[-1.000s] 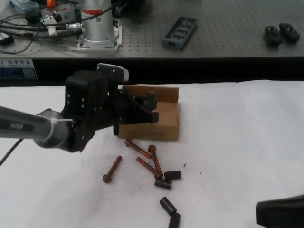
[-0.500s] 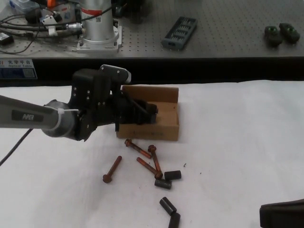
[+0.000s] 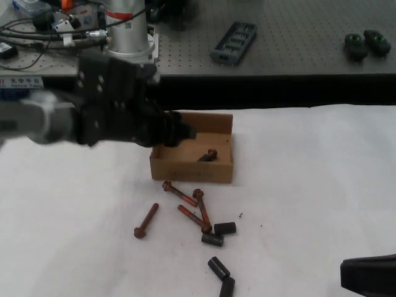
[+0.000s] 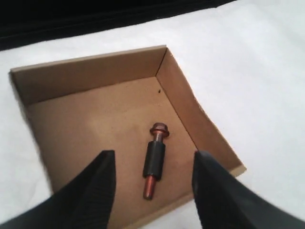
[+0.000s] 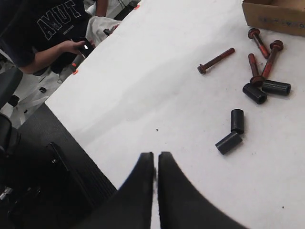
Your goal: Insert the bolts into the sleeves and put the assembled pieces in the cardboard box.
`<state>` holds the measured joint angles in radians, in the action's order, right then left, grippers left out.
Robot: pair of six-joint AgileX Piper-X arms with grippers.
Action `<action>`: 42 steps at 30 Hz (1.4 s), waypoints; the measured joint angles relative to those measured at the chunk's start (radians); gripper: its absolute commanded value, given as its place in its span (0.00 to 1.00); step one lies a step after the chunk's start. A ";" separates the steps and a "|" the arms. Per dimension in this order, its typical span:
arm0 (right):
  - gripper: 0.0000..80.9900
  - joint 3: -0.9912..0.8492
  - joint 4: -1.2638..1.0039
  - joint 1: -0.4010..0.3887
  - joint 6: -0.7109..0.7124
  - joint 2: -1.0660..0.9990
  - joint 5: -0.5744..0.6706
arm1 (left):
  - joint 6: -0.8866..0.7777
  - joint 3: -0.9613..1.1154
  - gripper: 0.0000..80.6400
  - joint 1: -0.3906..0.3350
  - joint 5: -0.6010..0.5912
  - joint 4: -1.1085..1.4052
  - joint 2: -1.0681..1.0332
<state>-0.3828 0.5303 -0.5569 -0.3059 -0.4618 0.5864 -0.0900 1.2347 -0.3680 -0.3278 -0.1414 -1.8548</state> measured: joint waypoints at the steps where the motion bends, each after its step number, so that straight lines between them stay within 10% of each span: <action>1: 0.05 0.000 0.000 0.000 0.000 0.000 -0.008 | 0.018 0.000 0.43 0.000 0.009 -0.048 0.018; 31: 0.05 0.000 -0.010 0.000 -0.015 -0.009 -0.015 | 1.226 -0.003 0.38 -0.200 -0.028 -0.607 0.060; 42: 0.05 0.000 -0.010 0.000 -0.030 -0.009 -0.015 | 1.389 -0.011 0.38 -0.226 0.019 -0.527 -0.026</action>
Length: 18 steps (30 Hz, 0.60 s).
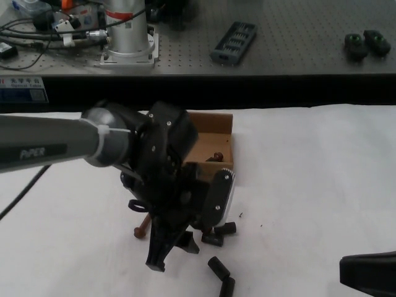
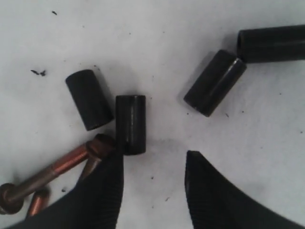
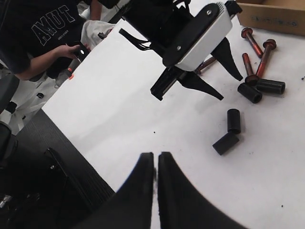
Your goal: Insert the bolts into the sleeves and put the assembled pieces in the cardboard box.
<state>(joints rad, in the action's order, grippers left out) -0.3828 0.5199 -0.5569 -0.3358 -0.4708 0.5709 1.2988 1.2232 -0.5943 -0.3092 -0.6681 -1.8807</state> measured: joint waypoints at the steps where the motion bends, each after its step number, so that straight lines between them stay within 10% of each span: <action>1: 0.05 0.000 0.000 0.000 0.001 0.000 0.000 | 0.020 0.000 0.38 -0.002 0.003 0.005 -0.013; 18: 0.05 0.000 0.000 0.000 0.001 0.000 0.000 | 0.028 0.000 0.38 -0.072 0.018 0.121 -0.045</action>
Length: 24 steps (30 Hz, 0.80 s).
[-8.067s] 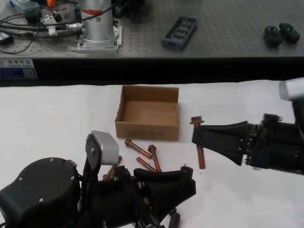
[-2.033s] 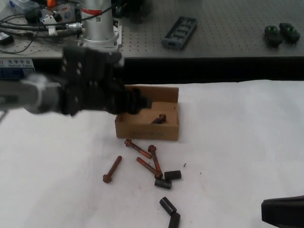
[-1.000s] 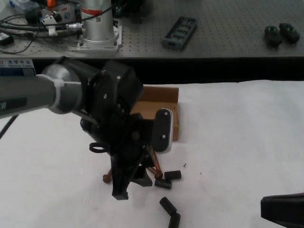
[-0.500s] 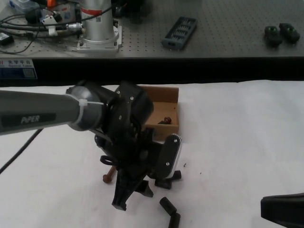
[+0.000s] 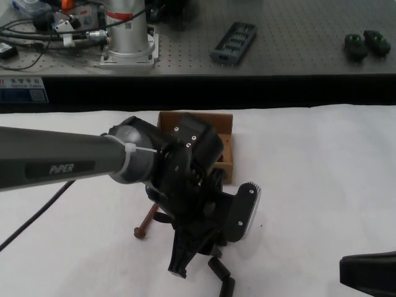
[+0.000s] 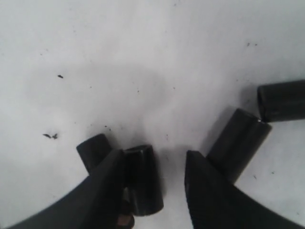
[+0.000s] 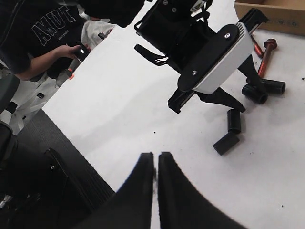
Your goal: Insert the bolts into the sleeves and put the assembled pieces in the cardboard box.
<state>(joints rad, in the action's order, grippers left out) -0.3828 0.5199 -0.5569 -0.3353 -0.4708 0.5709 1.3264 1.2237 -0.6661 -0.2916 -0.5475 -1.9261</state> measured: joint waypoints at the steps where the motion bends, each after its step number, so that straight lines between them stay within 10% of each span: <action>1: 0.05 0.000 0.000 0.000 0.000 0.000 0.000 | -0.012 0.000 0.38 0.000 0.003 0.002 -0.005; 14: 0.05 0.000 0.000 0.000 -0.027 0.000 0.035 | -0.063 0.008 0.37 -0.001 0.023 0.003 -0.030; 24: 0.05 0.000 0.000 0.000 -0.029 0.000 0.040 | -0.105 0.011 0.17 -0.012 0.085 -0.023 -0.030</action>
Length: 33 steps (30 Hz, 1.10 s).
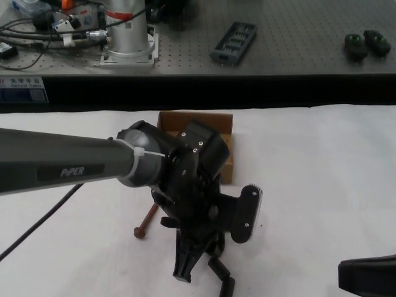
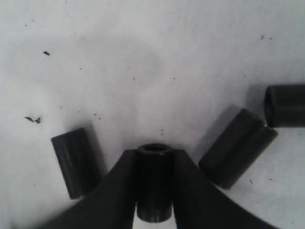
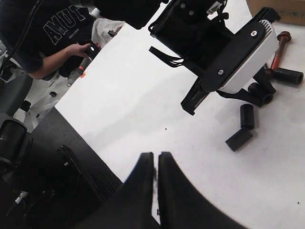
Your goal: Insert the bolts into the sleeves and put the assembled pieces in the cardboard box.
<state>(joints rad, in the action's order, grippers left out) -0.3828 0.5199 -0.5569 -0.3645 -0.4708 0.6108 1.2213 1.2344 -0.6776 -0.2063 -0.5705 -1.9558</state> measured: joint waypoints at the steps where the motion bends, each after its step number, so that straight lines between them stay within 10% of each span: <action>1: 0.05 0.000 0.000 0.000 0.000 0.000 0.000 | -0.004 0.000 0.17 0.000 0.000 -0.004 0.000; 11: 0.05 0.000 0.000 0.000 0.003 0.000 -0.001 | -0.336 0.011 0.17 0.038 -0.056 0.015 -0.010; 19: 0.05 0.000 -0.002 0.000 0.010 -0.011 -0.065 | -0.957 0.011 0.17 0.113 -0.233 0.157 0.012; 33: 0.05 -0.018 -0.248 -0.002 -0.005 -0.324 -0.004 | -1.194 -0.119 0.17 0.187 -0.280 0.193 0.392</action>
<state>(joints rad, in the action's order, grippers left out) -0.4006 0.2719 -0.5587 -0.3695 -0.7945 0.6069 0.0268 1.1151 -0.4902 -0.4858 -0.3775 -1.5633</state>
